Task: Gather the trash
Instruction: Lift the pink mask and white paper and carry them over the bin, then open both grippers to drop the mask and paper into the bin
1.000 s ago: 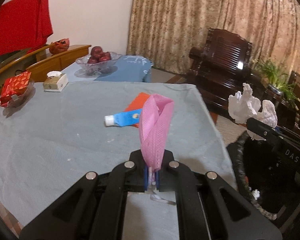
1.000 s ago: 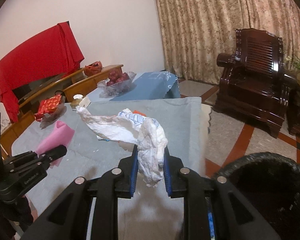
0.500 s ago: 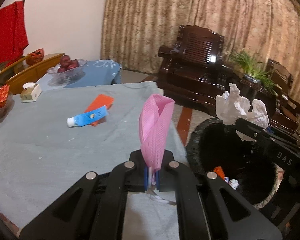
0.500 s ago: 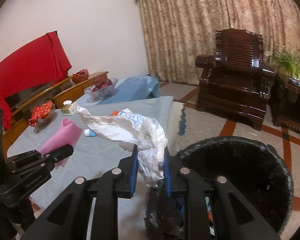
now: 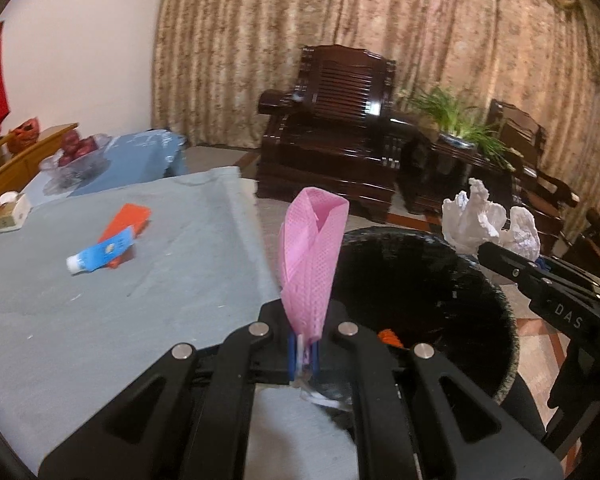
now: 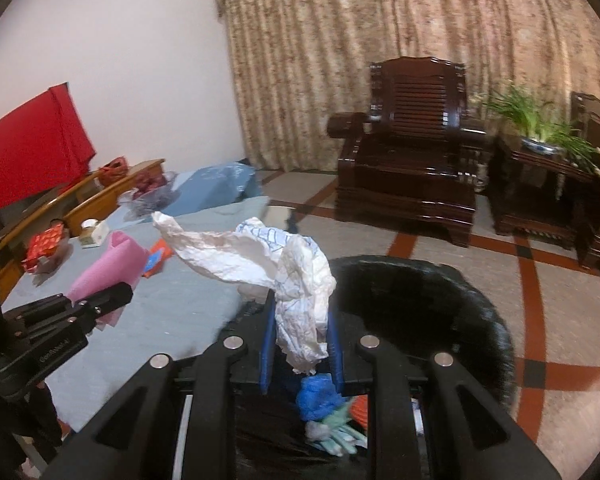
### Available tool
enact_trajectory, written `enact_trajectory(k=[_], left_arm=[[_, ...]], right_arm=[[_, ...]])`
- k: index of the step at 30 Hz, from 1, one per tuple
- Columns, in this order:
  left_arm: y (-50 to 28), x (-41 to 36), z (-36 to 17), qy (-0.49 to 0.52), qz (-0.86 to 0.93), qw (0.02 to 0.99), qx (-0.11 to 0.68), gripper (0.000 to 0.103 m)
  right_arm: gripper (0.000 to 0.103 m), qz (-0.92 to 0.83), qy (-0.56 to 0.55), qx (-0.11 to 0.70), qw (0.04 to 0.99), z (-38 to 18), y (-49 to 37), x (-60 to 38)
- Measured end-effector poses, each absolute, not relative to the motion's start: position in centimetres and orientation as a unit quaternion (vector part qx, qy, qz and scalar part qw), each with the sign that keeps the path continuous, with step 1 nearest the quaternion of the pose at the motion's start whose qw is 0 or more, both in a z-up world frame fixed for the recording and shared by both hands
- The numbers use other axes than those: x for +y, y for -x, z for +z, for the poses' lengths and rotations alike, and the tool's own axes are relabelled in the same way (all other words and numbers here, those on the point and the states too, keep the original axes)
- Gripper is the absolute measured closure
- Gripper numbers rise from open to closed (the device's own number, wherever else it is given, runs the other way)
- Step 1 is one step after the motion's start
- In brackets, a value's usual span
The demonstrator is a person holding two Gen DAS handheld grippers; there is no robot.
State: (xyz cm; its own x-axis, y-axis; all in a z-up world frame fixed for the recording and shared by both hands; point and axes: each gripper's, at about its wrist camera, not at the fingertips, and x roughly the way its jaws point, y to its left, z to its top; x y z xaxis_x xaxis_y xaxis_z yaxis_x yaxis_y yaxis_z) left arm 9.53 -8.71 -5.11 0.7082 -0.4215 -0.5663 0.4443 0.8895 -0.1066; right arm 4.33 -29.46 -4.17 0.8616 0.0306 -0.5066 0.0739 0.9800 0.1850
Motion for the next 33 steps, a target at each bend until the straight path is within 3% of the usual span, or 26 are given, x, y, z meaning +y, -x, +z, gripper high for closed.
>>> enact_trajectory(k=[28, 31, 33], left_arm=[[-13.0, -20.3, -10.4, -0.049, -0.311, 0.891, 0.327, 0.099], [-13.3, -20.8, -10.8, -0.051, -0.313, 0.889, 0.331, 0.098], [-13.6, -20.7, -11.0, -0.046, -0.317, 0.885, 0.337, 0.090]], right_arm=[[0.081, -0.105, -0.124, 0.301, 0.940, -9.4, -3.3, -38.0], [0.081, -0.106, -0.124, 0.305, 0.938, -9.9, -3.7, -38.1], [0.080, -0.106, -0.123, 0.309, 0.937, -10.2, -3.9, -38.2]])
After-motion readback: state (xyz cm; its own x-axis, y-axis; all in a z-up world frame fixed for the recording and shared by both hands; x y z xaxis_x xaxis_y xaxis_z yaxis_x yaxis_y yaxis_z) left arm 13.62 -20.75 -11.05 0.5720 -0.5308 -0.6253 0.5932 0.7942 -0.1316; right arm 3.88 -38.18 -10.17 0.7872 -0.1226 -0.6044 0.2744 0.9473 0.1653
